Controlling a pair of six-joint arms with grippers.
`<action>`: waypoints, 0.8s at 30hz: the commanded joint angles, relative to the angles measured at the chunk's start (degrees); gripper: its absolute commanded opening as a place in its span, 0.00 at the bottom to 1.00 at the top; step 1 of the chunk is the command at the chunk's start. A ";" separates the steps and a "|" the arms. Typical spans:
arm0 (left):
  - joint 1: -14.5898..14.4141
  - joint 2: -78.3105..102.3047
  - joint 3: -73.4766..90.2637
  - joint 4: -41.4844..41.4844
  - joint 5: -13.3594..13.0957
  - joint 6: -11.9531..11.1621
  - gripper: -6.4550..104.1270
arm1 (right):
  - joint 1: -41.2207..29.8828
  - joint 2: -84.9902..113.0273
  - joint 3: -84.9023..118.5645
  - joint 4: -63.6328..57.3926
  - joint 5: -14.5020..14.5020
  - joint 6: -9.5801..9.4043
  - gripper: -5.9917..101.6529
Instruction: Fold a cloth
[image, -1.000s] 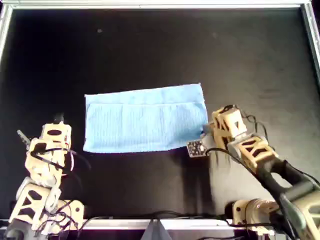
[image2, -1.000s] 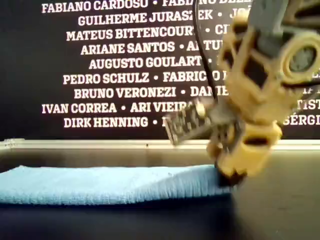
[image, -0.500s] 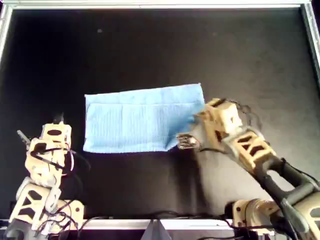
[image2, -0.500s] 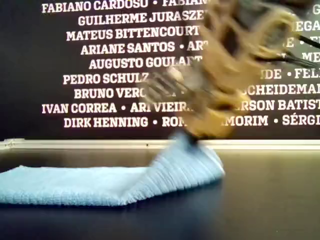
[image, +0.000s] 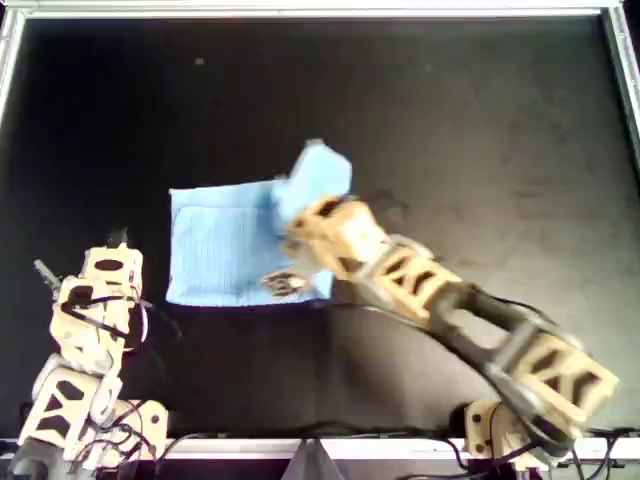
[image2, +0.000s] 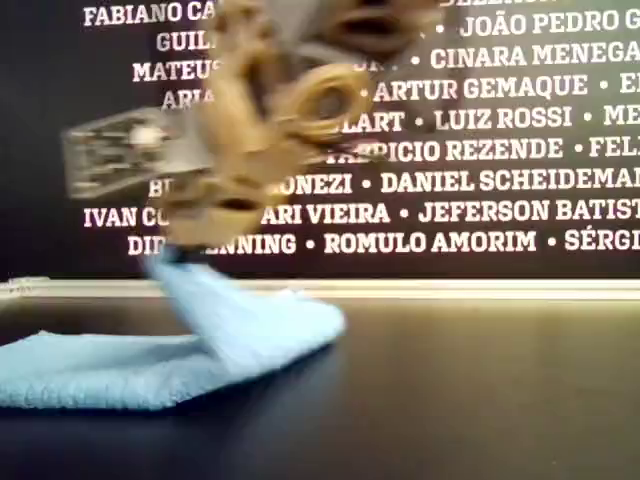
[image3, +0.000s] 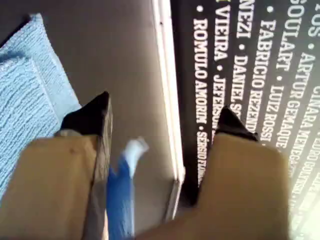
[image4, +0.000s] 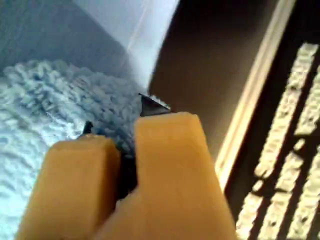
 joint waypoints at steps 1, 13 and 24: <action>0.97 1.32 -2.72 -0.26 -0.18 0.44 0.72 | 2.55 -4.48 -15.03 -2.72 -0.53 0.18 0.07; 1.14 1.32 -2.64 -0.26 -0.62 0.44 0.72 | 9.76 -27.42 -48.08 -2.72 0.09 -0.70 0.07; 1.14 1.32 -0.97 -0.26 -0.62 0.44 0.72 | 10.99 -40.61 -60.56 -2.72 0.44 -0.35 0.22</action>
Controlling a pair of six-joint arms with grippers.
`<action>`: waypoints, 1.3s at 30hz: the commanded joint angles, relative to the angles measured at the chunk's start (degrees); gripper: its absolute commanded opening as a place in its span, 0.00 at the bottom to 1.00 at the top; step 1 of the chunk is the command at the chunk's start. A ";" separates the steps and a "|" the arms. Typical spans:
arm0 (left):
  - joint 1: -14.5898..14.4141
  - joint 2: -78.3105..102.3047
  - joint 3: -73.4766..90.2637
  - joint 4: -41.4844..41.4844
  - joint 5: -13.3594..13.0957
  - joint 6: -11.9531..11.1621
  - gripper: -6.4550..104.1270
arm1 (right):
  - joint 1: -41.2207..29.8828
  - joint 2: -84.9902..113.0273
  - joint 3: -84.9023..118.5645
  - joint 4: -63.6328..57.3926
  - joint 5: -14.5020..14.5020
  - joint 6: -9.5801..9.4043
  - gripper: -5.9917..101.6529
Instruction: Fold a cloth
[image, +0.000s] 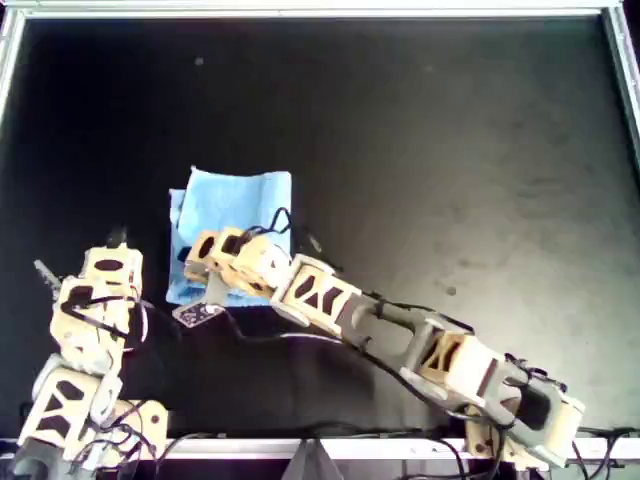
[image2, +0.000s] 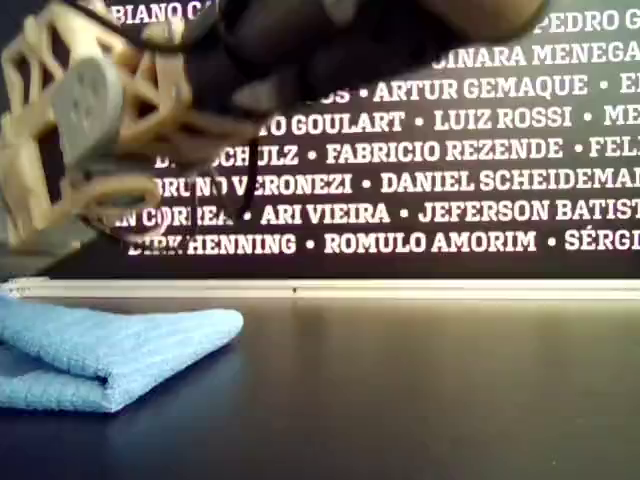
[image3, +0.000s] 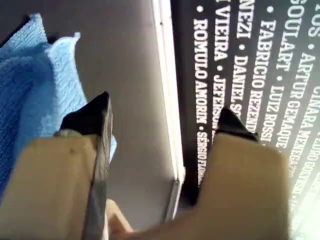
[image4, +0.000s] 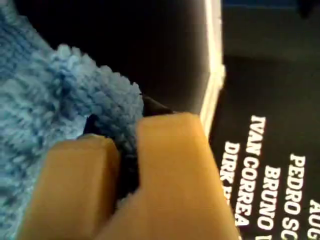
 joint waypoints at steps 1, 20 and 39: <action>1.14 1.32 -0.79 -0.26 -0.53 0.44 0.72 | -0.26 1.41 -5.36 -2.72 0.26 0.35 0.28; 1.14 1.32 -0.88 -0.26 -0.53 0.44 0.72 | -6.33 20.13 -4.04 26.46 -0.62 -0.35 0.38; 1.05 1.32 -1.58 -0.26 -0.53 0.35 0.72 | -24.61 79.45 44.47 46.32 5.98 0.44 0.07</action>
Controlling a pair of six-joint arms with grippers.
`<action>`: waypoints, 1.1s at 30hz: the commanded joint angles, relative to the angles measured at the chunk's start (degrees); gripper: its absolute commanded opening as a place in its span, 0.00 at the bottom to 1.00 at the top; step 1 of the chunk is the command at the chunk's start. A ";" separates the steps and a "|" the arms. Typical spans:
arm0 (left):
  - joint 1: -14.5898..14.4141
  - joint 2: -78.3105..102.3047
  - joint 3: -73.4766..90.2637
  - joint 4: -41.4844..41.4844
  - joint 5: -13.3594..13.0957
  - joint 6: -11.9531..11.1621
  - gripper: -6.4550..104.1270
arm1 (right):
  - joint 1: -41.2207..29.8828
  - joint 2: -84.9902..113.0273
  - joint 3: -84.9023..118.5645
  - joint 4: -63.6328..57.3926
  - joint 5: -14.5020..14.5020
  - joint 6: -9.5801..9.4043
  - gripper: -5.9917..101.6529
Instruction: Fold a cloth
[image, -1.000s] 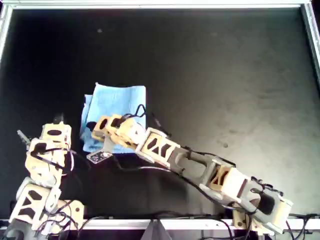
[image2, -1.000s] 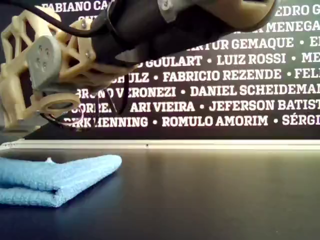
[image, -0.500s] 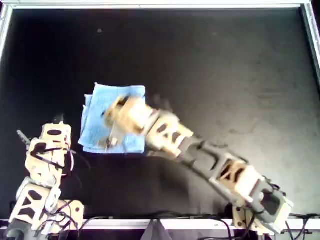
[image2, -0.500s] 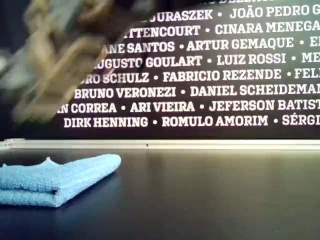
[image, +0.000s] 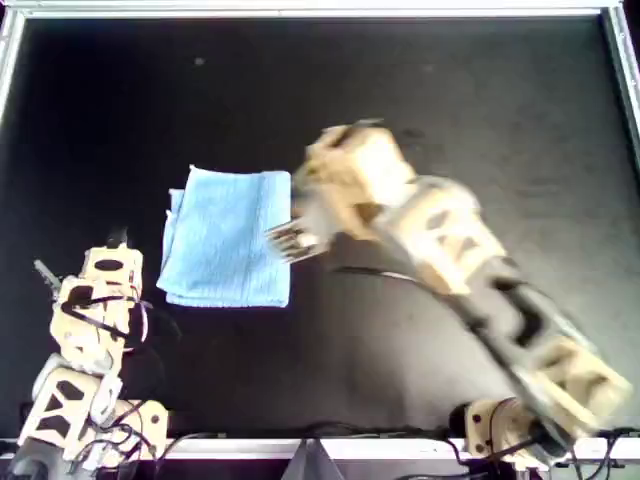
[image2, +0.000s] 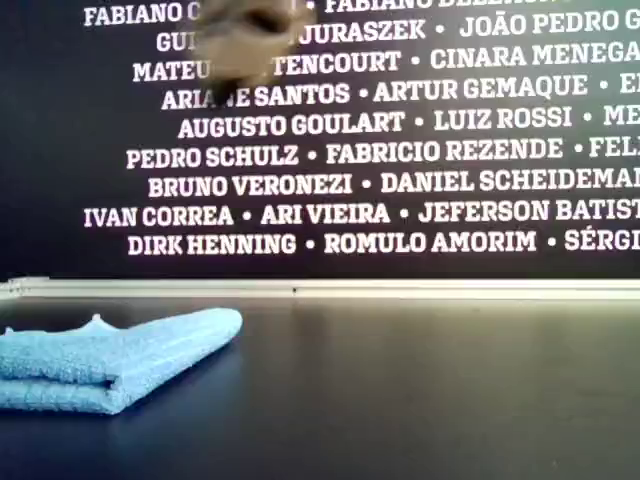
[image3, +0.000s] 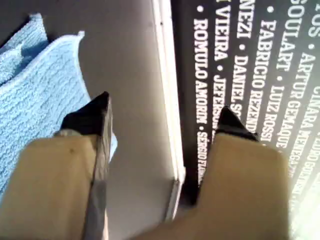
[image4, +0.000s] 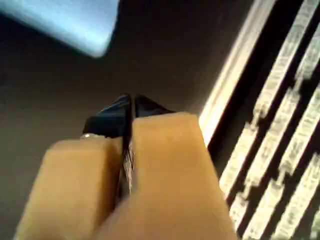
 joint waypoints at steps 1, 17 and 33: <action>1.05 1.32 -2.02 -0.26 -0.53 0.35 0.72 | -6.59 26.10 19.69 -5.10 5.01 0.35 0.07; 1.14 1.32 -1.49 -0.26 -0.62 -0.35 0.72 | -34.37 58.80 85.87 -62.05 9.14 -0.62 0.07; 1.32 1.23 0.18 0.09 -0.70 -0.09 0.69 | -40.69 61.26 104.41 -69.61 9.14 -0.53 0.07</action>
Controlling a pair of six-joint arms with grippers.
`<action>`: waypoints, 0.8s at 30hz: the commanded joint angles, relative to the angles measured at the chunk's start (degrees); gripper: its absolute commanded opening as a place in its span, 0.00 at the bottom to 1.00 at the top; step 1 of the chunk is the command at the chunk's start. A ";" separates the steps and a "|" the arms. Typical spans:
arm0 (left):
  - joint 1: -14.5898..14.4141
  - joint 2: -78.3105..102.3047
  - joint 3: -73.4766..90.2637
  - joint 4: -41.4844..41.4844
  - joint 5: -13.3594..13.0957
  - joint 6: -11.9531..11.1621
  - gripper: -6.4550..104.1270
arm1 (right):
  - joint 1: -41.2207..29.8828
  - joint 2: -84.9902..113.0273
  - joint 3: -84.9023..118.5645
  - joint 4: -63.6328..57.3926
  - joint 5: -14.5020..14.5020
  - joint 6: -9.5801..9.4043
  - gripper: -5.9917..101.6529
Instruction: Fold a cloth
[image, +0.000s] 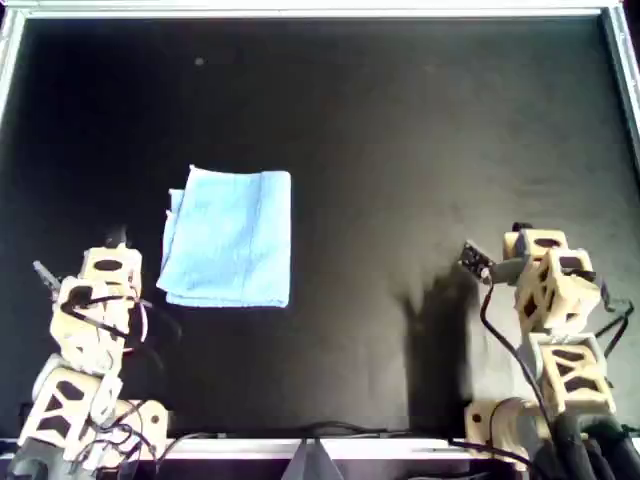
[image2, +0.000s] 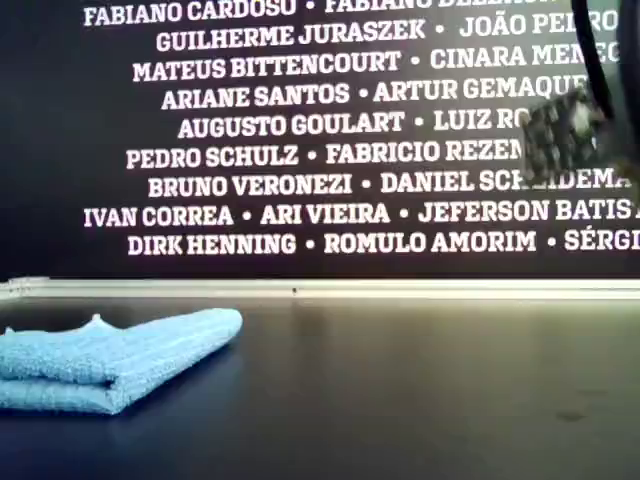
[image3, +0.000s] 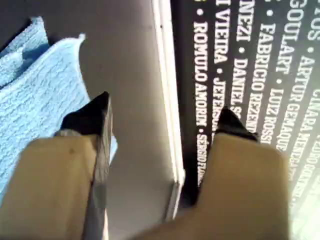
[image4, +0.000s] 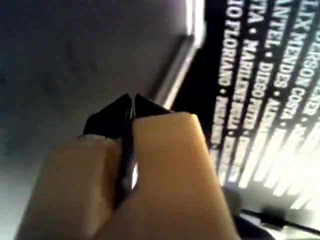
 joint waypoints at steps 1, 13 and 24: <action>1.23 1.23 -0.79 0.53 -0.35 0.26 0.67 | -0.18 5.36 0.26 -2.81 -0.44 -0.09 0.07; 1.23 1.32 -0.79 3.52 -0.26 0.62 0.47 | 0.09 28.56 13.10 -1.58 -0.44 -0.09 0.07; 0.88 1.41 -0.88 6.06 0.70 0.62 0.14 | 0.00 24.96 13.10 2.20 0.53 -0.18 0.07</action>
